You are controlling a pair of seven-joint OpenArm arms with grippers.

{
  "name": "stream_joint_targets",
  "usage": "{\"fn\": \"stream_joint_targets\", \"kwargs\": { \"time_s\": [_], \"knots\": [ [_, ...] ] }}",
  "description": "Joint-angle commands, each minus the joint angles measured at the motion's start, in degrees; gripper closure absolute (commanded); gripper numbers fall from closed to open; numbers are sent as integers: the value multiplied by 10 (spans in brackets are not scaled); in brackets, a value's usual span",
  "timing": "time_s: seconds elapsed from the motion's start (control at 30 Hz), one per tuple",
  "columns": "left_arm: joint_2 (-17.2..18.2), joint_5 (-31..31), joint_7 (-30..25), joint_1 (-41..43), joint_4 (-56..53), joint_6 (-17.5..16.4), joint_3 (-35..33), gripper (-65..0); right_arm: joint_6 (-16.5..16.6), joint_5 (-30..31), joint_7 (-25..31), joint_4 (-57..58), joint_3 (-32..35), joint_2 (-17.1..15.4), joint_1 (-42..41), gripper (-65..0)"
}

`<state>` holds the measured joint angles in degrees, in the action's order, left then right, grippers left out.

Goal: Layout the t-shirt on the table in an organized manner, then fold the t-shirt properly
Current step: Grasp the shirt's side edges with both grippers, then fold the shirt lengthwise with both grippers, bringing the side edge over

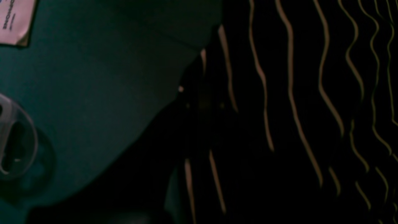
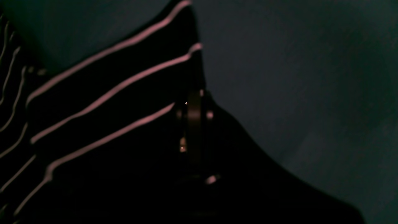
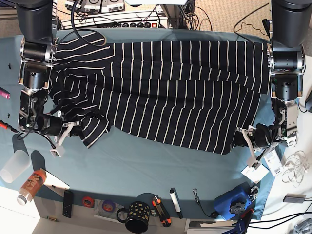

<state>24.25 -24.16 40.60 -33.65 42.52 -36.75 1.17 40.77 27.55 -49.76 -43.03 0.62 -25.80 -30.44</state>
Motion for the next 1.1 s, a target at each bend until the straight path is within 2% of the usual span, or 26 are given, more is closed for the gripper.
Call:
{"fn": "stream_joint_targets", "kwargs": {
  "time_s": [0.0,0.07,0.13,0.2,0.3,0.4,0.53,0.63,0.7,0.9,1.07],
  "knots": [
    [14,-5,-10,-13,6,20,1,0,-8,-33,14,-1,1,-7,-9,0],
    [27,-19,-25,-13,6,38,1,0,-8,-60,73,-1,1,-7,-12,0],
    [42,-31,-35,-16,6,34,1,0,-8,-92,115,-1,0,-7,-21,0],
    [56,-35,-42,-18,6,27,2,0,-13,-121,140,-1,0,-7,-33,0],
    [74,-50,-47,-18,6,23,2,0,-44,-147,177,-1,0,-7,-52,0],
    [88,-69,-47,-18,6,22,2,0,-47,-152,207,-1,0,-7,-68,0],
    [92,-94,-47,-18,6,21,2,0,-47,-152,210,-1,0,-5,-85,0],
    [92,-104,-47,-18,6,-9,2,0,-48,-152,213,-1,0,-7,-88,0],
    [92,-106,-47,-18,6,-10,2,0,-50,-152,214,-1,-8,-7,-88,0],
    [92,-106,-47,-18,6,-10,2,0,-49,-124,217,-1,-98,-7,-89,0],
    [92,-106,-47,-18,6,-10,2,0,-8,-115,215,-1,-165,-7,-117,0]
  ]
}}
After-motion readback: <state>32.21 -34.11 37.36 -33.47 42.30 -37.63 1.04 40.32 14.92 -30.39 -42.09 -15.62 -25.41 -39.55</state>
